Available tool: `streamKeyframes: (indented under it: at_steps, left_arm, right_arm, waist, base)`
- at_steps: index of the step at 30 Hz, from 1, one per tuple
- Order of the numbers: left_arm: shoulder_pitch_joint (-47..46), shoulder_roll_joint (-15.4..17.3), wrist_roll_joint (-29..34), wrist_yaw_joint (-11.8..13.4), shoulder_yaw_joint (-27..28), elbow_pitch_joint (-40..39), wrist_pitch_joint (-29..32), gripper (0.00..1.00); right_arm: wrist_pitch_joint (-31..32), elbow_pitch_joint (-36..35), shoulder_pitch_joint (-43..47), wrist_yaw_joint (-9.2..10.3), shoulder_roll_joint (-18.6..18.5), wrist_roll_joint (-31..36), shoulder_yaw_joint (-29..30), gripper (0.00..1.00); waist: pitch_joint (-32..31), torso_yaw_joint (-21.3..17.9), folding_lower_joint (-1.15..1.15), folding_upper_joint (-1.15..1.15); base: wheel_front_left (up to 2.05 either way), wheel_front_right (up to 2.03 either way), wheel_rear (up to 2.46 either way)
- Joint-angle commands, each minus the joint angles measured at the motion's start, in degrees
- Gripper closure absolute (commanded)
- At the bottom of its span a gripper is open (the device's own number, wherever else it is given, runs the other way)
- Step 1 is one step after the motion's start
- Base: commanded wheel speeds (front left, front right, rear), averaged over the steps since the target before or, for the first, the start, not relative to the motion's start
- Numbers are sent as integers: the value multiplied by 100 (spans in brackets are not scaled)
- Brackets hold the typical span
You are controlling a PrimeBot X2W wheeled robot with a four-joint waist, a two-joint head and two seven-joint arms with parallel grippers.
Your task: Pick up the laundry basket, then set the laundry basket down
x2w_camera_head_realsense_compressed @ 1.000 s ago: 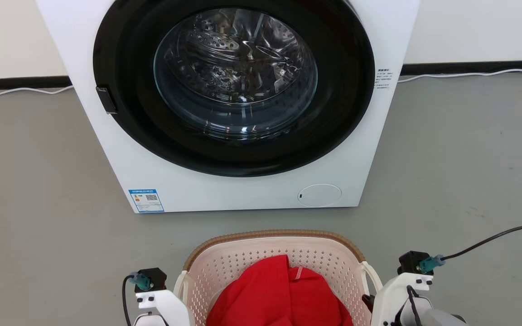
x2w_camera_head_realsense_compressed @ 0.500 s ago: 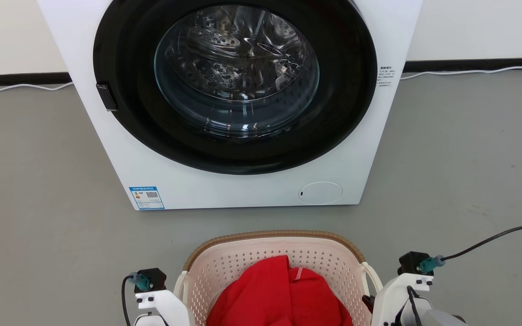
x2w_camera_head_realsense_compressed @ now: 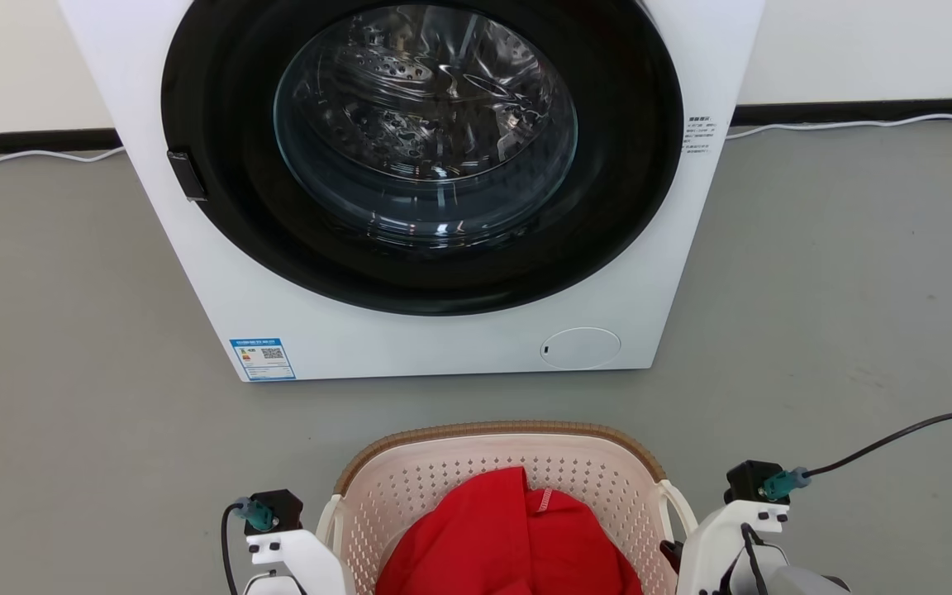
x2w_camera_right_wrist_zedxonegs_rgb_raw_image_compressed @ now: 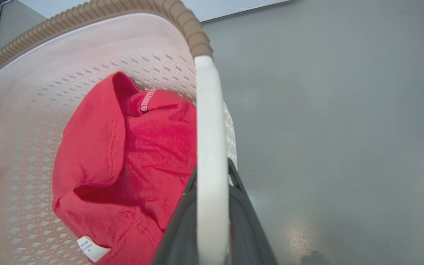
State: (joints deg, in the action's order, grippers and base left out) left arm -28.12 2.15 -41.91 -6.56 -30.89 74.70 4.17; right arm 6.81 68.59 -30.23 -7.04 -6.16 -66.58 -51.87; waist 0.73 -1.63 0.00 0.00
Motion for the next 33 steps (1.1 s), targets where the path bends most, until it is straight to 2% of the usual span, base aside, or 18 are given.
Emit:
streamKeyframes:
  at_steps: [1,18,33]
  left_arm:
    - [-103,126,-44,-1,123,-75,-76,100]
    - [-204,149,-87,-9,52,-75,-116,100]
    - [-556,203,-94,-5,19,-85,-485,100]
  right_arm:
    - [-106,-102,-95,-45,11,-65,-51,100]
    - [-192,-133,-216,-45,-3,-173,-154,100]
    - [-620,-356,-518,-45,-99,-210,-242,100]
  waist:
    - [3,-3,0,0]
    - [170,-30,0,0]
    - [760,-85,0,0]
  base:
    - [0,0,0]
    - [0,0,0]
    - [0,0,0]
